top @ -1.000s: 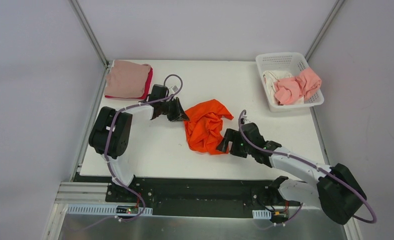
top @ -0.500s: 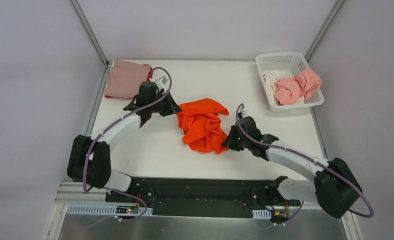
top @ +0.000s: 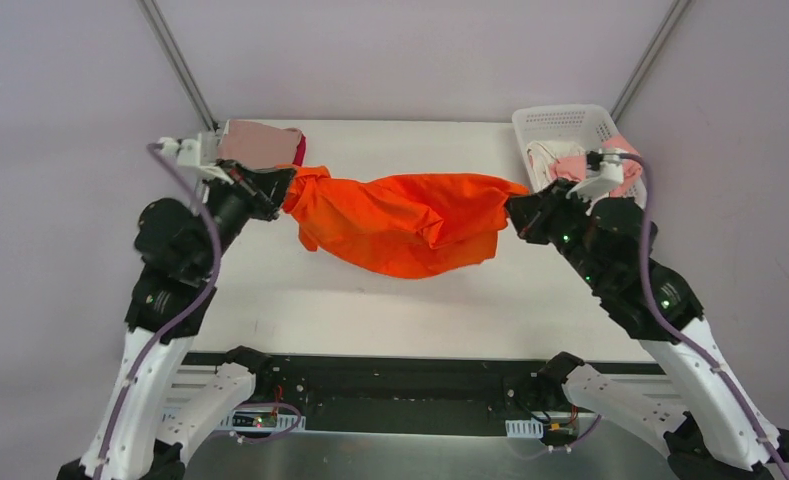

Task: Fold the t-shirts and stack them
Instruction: Flatten out the tshirt

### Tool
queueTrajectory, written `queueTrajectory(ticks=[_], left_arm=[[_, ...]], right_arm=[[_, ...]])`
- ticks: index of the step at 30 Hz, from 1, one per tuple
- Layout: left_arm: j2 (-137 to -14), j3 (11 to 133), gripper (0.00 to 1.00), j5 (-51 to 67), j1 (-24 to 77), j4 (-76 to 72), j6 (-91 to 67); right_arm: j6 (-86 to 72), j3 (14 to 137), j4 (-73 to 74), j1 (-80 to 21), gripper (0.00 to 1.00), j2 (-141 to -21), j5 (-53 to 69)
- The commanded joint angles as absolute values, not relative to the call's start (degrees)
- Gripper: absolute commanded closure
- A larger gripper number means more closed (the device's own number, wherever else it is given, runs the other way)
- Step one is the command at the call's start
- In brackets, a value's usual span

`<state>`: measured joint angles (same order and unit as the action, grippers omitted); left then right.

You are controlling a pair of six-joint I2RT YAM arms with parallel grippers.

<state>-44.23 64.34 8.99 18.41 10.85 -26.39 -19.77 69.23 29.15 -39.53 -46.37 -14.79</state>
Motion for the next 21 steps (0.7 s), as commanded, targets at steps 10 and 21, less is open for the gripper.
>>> queueTrajectory(ticks=[10,21], left_arm=[[-25.98,70.68,1.0,7.28,18.81,17.88,-26.18],[-44.81,65.09,1.0,-12.87,18.82,23.97,-33.04]], right_arm=[[-16.08,84.17,41.29,-39.39,1.0,-37.39,-5.28],[-23.67,73.45,44.7,-38.54,1.0,-49.1,-36.59]])
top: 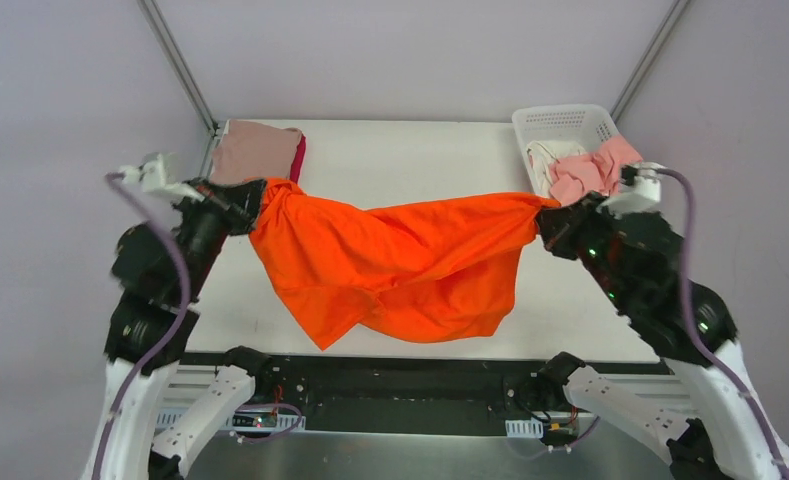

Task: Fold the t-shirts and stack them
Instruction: Flatten out the tshirt

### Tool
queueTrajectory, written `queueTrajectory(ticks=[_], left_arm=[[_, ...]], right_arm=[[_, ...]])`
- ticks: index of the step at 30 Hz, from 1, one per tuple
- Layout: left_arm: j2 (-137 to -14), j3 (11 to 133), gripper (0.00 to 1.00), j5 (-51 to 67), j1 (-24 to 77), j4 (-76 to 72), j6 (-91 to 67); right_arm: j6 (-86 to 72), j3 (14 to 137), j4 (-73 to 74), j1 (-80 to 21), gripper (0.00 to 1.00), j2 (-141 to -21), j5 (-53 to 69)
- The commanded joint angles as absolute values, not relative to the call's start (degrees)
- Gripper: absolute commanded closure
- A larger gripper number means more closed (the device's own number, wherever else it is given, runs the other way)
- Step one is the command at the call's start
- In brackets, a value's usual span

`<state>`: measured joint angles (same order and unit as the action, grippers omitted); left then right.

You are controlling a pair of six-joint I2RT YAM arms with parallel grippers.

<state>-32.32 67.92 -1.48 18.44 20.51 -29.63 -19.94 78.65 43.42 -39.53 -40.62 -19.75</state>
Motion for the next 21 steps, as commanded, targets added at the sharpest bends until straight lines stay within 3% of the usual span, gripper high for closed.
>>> queueTrajectory(ticks=[1,5,9,13,17,21], left_arm=[[-48.58,64.72,1.0,-14.7,18.77,24.19,-33.54],[-66.97,65.2,0.96,-22.02,16.87,24.21,-35.36],[-90.33,74.07,0.96,-12.65,10.85,23.05,-35.58],[-109.18,88.59,0.98,-7.64,8.75,22.84,-32.14],[-120.53,98.59,0.98,-3.45,7.82,22.84,-31.67],[-125.61,102.47,0.84,-2.55,6.93,22.76,-31.38]], right_arm=[[-24.14,71.78,43.78,-37.02,1.0,-51.12,-37.19],[-23.69,62.34,30.64,-21.47,1.0,-61.07,-19.05],[-21.89,61.21,14.92,-12.57,1.0,-77.17,-3.01],[-18.54,72.75,13.62,-10.98,1.0,-93.76,-3.91],[-18.51,81.54,13.98,-10.1,1.0,-106.53,-6.62],[-18.82,86.35,15.11,-9.77,0.94,-112.89,-7.29]])
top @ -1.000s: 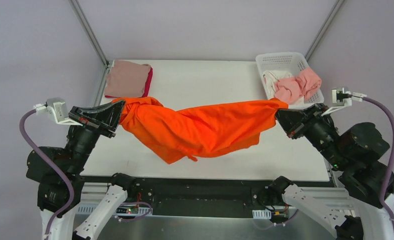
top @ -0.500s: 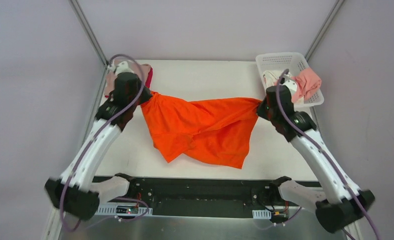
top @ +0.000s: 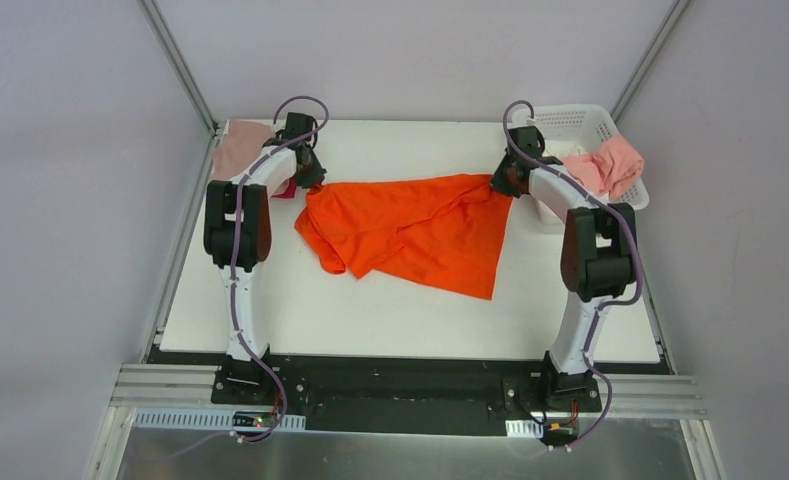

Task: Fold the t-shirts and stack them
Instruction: Flatten out the tshirt

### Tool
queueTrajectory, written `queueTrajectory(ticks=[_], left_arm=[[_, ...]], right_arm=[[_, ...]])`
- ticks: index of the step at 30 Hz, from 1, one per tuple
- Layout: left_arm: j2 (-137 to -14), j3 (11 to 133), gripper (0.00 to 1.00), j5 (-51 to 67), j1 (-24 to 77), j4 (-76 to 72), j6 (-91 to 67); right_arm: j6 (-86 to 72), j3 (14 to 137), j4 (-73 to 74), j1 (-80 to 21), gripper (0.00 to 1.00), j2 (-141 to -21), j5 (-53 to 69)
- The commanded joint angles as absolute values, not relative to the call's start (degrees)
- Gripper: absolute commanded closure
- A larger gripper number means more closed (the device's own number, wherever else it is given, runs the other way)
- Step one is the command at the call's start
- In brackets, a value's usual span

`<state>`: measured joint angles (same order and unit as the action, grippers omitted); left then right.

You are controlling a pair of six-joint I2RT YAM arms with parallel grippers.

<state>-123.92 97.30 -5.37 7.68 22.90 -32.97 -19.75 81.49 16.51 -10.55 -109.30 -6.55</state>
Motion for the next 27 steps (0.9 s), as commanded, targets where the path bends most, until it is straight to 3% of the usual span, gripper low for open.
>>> queueTrajectory(ticks=[1,2,4,7,9,11,15,20,27], left_arm=[[-126.28,103.15,0.76,-2.31,6.79,22.76,-30.95],[-126.67,103.82,0.66,-2.07,6.65,22.86,-30.41],[-126.59,104.86,0.45,-1.4,6.55,22.9,-29.48],[-124.08,105.43,0.21,-0.1,6.59,22.85,-27.71],[-120.65,104.43,0.04,1.8,6.59,23.02,-27.22],[-116.2,102.3,0.01,3.14,6.67,23.07,-26.45],[-103.25,92.85,0.01,0.5,6.86,23.62,-25.61],[-87.24,76.56,0.01,-7.26,6.78,26.23,-27.44],[-68.22,55.02,0.01,-3.25,6.68,26.28,-33.78]], right_arm=[[-18.88,87.06,14.91,-9.68,0.92,-113.76,-7.51],[-18.89,87.76,14.9,-9.67,0.87,-114.41,-7.71],[-18.98,89.15,15.2,-9.73,0.63,-115.01,-8.26],[-18.62,91.59,17.74,-9.76,0.42,-113.9,-6.3],[-18.59,92.68,19.51,-9.98,0.22,-111.88,-4.82],[-18.95,92.77,21.48,-10.46,0.02,-108.93,-4.14],[-20.34,88.15,24.42,-11.69,0.0,-100.84,-3.31],[-24.61,73.66,23.16,-12.48,0.01,-86.39,-2.33],[-29.95,51.55,20.23,-13.09,0.0,-67.94,5.57]])
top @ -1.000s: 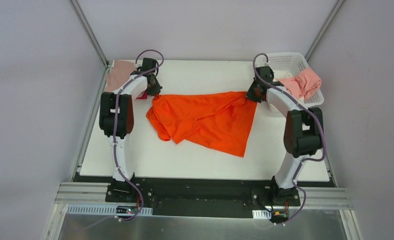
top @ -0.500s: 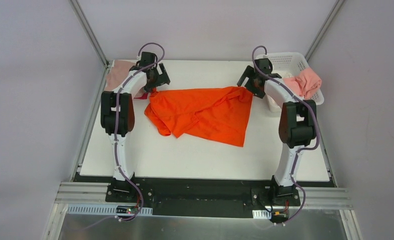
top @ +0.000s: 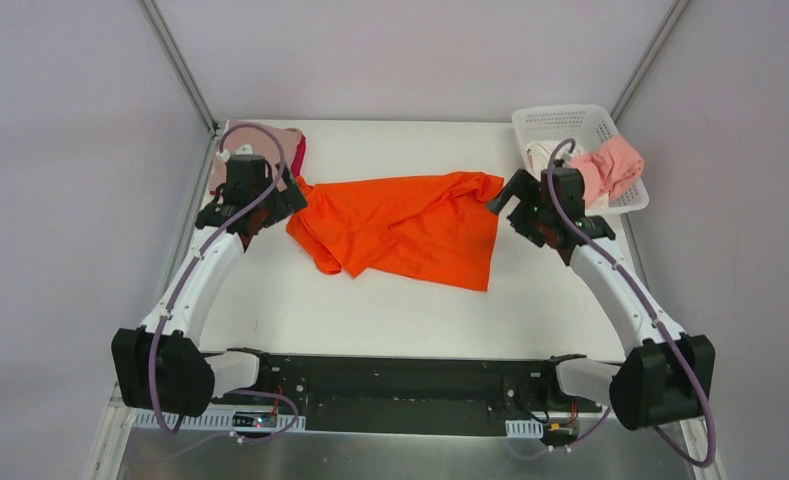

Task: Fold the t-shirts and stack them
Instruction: Flatten out the tshirt

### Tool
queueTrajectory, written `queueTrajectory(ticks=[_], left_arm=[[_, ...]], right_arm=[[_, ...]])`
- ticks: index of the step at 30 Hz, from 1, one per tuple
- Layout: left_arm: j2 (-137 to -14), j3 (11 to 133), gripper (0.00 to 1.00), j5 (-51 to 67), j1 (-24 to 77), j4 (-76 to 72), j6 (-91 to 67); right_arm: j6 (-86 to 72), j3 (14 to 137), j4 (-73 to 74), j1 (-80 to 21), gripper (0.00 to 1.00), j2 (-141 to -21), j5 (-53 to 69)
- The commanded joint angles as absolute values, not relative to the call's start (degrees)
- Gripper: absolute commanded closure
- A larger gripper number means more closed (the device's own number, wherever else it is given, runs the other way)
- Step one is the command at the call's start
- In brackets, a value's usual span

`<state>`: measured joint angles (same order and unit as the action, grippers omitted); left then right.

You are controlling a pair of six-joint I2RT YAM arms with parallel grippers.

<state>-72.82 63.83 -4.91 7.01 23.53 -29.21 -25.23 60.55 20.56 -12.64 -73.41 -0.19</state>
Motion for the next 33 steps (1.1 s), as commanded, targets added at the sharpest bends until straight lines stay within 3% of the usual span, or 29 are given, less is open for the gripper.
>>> queueTrajectory(ticks=[1,4,10,19,27,31,33], left_arm=[[-66.32,52.47,0.01,-1.49,6.72,26.02,-34.84],[-62.02,45.42,0.02,2.77,6.77,25.49,-38.17],[-58.06,34.96,0.13,9.55,7.04,18.19,-40.84],[-71.25,34.16,0.37,11.79,7.03,7.05,-41.37],[-82.35,35.86,0.75,12.64,6.99,2.59,-40.38],[-85.12,35.9,0.8,14.73,6.99,0.28,-40.44],[-85.71,36.16,1.0,14.92,6.95,-1.08,-40.38]], right_arm=[[-30.91,48.99,19.82,-13.29,0.01,-66.52,6.88],[-33.06,42.68,18.64,-14.01,0.01,-63.64,10.22],[-35.47,36.85,17.35,-14.36,0.01,-61.2,10.34],[-36.43,35.17,14.83,-14.48,0.01,-63.56,11.64],[-37.31,33.87,14.11,-14.59,0.01,-65.01,12.08],[-37.02,34.05,15.2,-16.43,0.01,-66.13,8.65],[-36.66,34.67,16.02,-17.87,0.01,-67.25,7.11]])
